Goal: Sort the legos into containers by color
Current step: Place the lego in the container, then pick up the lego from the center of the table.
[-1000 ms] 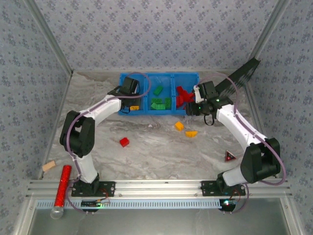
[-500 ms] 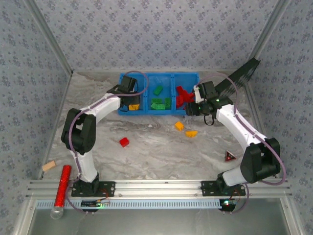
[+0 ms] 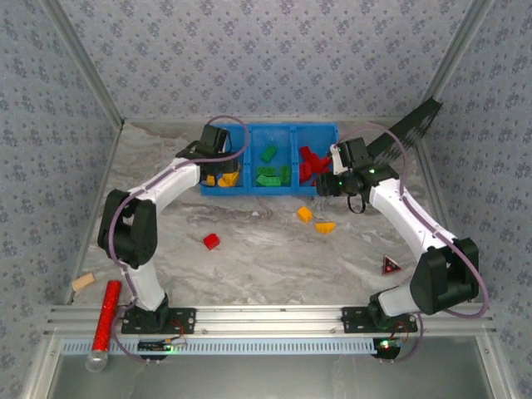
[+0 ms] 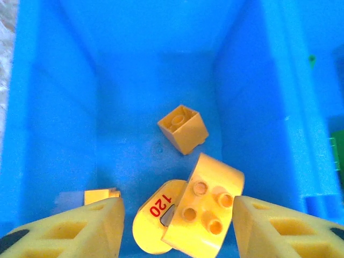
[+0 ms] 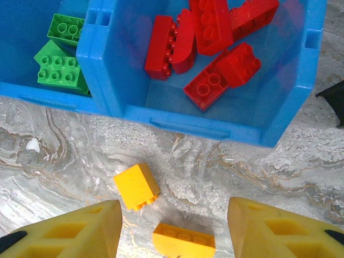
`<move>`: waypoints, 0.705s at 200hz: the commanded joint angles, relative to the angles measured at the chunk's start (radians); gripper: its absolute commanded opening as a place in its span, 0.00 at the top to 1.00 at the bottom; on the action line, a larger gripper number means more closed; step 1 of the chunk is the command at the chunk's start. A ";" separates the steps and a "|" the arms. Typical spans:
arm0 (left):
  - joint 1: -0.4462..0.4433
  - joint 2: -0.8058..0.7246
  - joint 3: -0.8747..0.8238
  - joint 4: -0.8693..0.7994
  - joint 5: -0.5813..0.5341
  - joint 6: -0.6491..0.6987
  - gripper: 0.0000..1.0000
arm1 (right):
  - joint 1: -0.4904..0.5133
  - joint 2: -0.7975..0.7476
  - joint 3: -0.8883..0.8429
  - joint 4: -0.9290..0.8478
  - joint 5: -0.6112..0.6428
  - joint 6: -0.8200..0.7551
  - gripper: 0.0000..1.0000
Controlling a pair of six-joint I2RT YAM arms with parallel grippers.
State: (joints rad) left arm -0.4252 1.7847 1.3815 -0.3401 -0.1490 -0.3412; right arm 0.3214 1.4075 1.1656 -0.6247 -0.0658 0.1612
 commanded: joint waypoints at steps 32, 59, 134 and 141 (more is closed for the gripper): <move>-0.037 -0.132 0.014 -0.045 0.046 0.032 0.43 | 0.000 -0.067 0.003 -0.059 0.039 0.011 0.43; -0.116 -0.145 0.021 -0.089 0.020 0.061 0.42 | -0.002 -0.116 -0.011 -0.092 0.052 0.015 0.43; -0.349 -0.115 0.048 -0.193 -0.002 -0.046 0.34 | -0.010 -0.330 -0.133 -0.221 0.074 0.110 0.36; -0.368 -0.102 0.051 -0.189 -0.002 -0.062 0.34 | -0.013 -0.344 -0.145 -0.231 0.072 0.121 0.35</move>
State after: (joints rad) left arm -0.7418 1.6650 1.3964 -0.4969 -0.1493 -0.3328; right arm 0.3183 1.1091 1.0595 -0.7742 -0.0139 0.2226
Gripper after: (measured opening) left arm 0.655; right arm 0.637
